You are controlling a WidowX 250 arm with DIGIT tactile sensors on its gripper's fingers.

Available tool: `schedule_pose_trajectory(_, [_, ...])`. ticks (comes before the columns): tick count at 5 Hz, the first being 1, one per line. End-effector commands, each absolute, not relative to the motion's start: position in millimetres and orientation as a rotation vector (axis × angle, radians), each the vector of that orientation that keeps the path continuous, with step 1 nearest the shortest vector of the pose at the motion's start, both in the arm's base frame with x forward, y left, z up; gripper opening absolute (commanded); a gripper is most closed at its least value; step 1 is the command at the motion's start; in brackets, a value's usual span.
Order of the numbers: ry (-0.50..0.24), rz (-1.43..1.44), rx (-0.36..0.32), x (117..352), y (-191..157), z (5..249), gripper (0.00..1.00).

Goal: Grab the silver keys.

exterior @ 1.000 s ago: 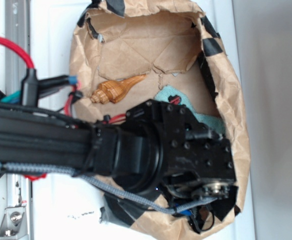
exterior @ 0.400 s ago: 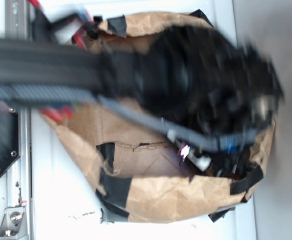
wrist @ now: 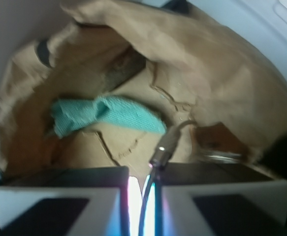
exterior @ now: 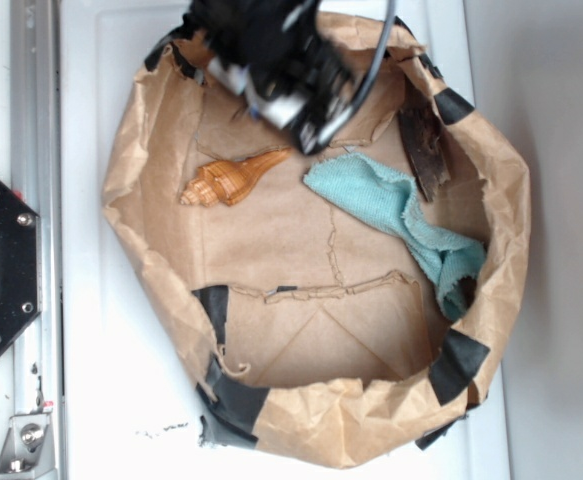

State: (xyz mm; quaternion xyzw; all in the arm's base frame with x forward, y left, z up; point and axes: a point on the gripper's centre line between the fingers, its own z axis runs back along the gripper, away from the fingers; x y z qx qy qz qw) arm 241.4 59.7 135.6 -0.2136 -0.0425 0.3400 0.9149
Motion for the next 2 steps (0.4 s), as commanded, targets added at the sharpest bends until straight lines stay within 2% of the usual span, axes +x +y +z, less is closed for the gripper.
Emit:
schedule_pose_trajectory(1, [-0.264,0.661,-0.22,232,26,128,0.0])
schedule_pose_trajectory(2, [-0.354,0.696,-0.121,237,-3,123,0.0])
